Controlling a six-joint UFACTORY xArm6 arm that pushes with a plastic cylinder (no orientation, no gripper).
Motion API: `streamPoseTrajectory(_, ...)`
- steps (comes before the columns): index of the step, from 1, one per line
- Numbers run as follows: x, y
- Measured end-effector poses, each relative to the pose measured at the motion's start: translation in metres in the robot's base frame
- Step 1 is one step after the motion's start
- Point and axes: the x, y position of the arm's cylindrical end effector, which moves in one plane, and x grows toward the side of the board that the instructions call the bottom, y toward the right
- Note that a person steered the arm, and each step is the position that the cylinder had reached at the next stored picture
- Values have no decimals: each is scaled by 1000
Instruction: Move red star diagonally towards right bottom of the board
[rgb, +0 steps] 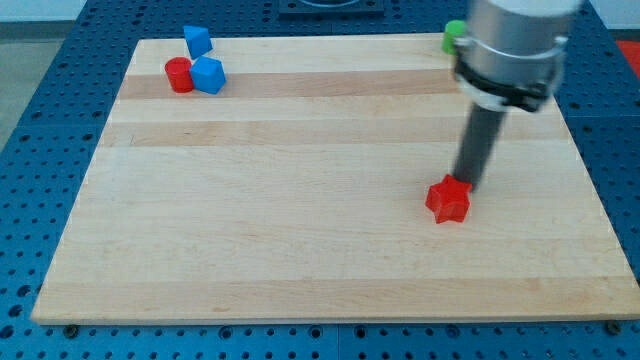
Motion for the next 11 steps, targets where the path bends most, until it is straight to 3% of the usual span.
streamPoseTrajectory(1, 13, 2)
streamPoseTrajectory(3, -32, -80)
streamPoseTrajectory(4, -33, -119)
streamPoseTrajectory(5, -12, -117)
streamPoseTrajectory(8, 43, 16)
streamPoseTrajectory(9, 44, 16)
streamPoseTrajectory(10, 16, -54)
streamPoseTrajectory(11, 13, -173)
